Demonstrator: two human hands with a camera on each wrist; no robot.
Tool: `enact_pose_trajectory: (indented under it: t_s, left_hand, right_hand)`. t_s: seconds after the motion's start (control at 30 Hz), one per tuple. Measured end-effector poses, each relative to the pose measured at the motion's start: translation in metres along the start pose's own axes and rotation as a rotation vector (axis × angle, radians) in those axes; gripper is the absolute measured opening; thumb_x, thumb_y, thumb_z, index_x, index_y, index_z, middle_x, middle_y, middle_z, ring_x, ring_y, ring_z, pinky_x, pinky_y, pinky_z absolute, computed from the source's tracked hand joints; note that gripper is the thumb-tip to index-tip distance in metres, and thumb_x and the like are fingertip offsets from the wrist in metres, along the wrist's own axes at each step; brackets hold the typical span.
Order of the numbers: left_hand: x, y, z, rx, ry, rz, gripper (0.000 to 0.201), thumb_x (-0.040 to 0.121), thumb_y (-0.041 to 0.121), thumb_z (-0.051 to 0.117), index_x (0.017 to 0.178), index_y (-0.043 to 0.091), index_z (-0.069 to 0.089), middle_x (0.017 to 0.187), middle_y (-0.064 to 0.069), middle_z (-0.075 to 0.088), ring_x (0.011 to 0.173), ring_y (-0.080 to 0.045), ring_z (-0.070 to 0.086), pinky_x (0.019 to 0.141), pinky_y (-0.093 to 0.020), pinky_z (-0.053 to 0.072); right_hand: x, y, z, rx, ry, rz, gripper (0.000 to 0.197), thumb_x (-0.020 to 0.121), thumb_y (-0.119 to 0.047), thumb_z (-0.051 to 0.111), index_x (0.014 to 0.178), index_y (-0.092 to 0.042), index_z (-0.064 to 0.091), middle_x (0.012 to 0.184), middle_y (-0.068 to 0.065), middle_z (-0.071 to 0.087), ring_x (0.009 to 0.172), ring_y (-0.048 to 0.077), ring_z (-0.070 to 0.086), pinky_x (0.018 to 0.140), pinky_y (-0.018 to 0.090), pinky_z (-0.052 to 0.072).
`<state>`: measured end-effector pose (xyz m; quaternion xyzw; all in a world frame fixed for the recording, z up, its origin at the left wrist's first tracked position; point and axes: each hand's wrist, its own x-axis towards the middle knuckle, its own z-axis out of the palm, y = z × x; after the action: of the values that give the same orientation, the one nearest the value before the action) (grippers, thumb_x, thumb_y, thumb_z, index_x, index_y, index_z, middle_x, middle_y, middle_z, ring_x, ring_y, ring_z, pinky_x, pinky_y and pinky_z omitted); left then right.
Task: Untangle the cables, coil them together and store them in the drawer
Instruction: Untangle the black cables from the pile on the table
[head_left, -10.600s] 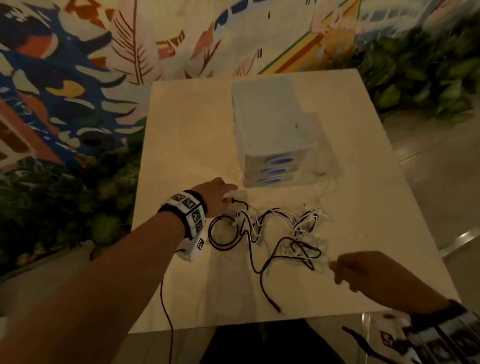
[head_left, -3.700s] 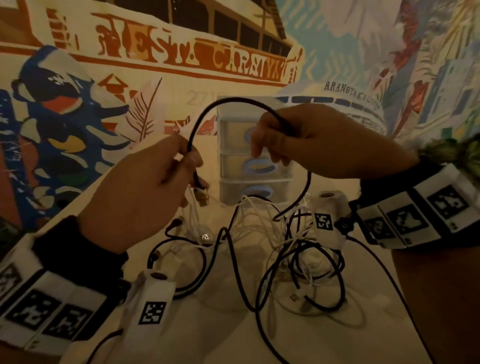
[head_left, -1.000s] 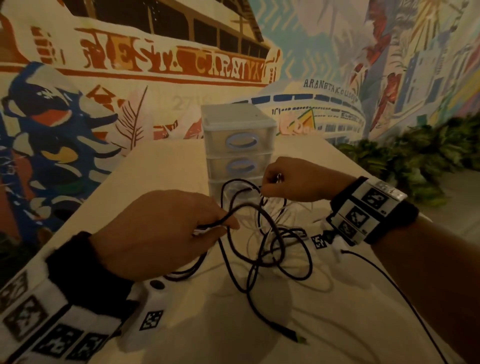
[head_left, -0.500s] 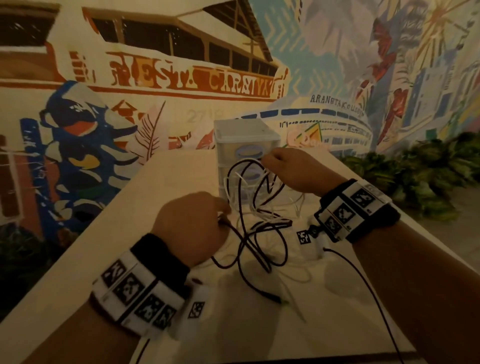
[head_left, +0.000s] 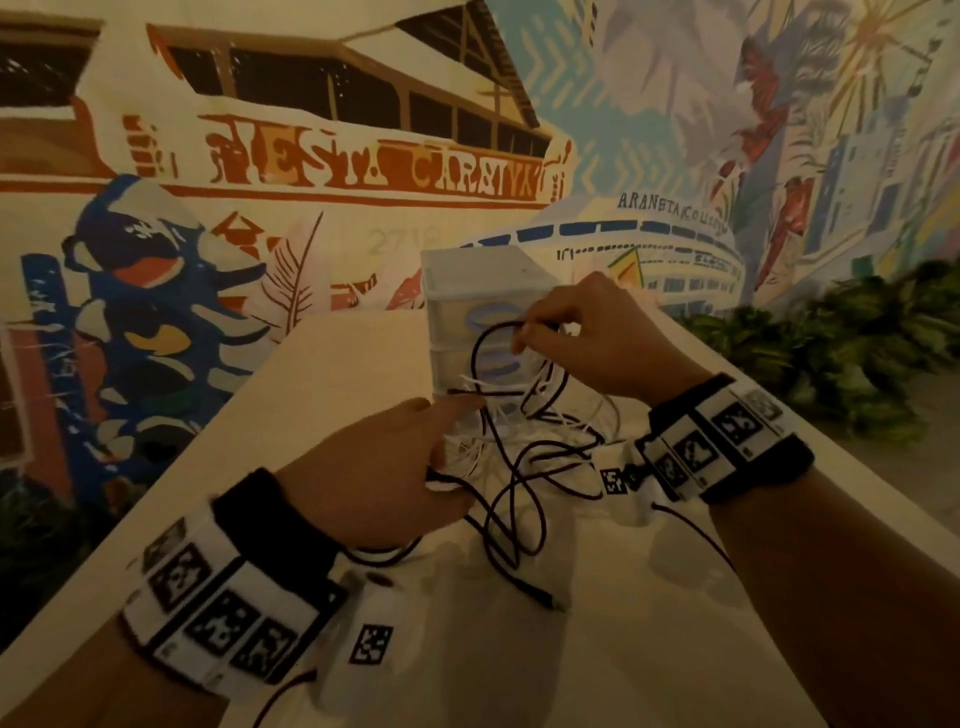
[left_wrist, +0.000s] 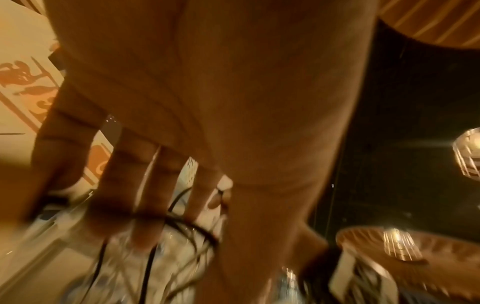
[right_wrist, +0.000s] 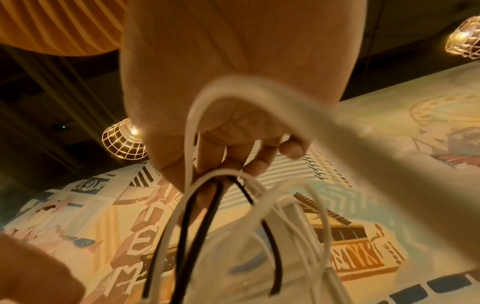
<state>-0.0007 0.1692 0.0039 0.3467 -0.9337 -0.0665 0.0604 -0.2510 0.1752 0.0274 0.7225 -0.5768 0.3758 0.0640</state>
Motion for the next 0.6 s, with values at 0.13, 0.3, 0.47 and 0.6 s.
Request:
enact_pose_trajectory:
  t_s: [0.13, 0.3, 0.47, 0.6]
  left_hand:
    - [-0.006, -0.014, -0.032, -0.159, -0.087, 0.017, 0.093, 0.061, 0.077, 0.070, 0.141, 0.063, 0.025, 0.114, 0.030, 0.054, 0.094, 0.007, 0.057, 0.080, -0.014, 0.049]
    - [0.020, -0.023, -0.039, -0.191, 0.183, -0.057, 0.069, 0.074, 0.079, 0.048, 0.137, 0.052, 0.040, 0.104, 0.026, 0.063, 0.081, 0.006, 0.062, 0.075, -0.019, 0.048]
    - [0.049, -0.019, -0.007, -0.254, 0.235, 0.031, 0.020, 0.099, 0.051, 0.042, 0.110, 0.042, 0.056, 0.100, 0.012, 0.063, 0.079, -0.003, 0.059, 0.073, -0.022, 0.048]
    - [0.048, -0.029, -0.004, -0.300, 0.390, 0.050, 0.026, 0.104, 0.039, 0.038, 0.093, 0.027, 0.058, 0.086, 0.018, 0.063, 0.074, -0.004, 0.059, 0.071, -0.022, 0.048]
  right_hand:
    - [-0.001, 0.001, -0.004, 0.023, -0.088, -0.078, 0.022, 0.093, -0.034, 0.060, 0.091, -0.031, 0.081, 0.067, -0.003, 0.064, 0.053, 0.012, 0.050, 0.053, 0.031, 0.040]
    - [0.009, 0.001, -0.013, 0.029, -0.145, -0.157, 0.020, 0.098, -0.033, 0.060, 0.101, -0.032, 0.079, 0.079, -0.006, 0.067, 0.070, 0.021, 0.064, 0.067, 0.047, 0.051]
    - [0.021, -0.001, -0.017, 0.020, -0.181, -0.182, 0.019, 0.101, -0.033, 0.059, 0.107, -0.034, 0.077, 0.091, -0.004, 0.072, 0.086, 0.015, 0.067, 0.080, 0.048, 0.052]
    - [0.023, 0.008, -0.015, -0.072, -0.225, -0.084, 0.027, 0.096, -0.052, 0.051, 0.107, -0.043, 0.075, 0.092, -0.005, 0.076, 0.080, 0.024, 0.070, 0.077, 0.049, 0.056]
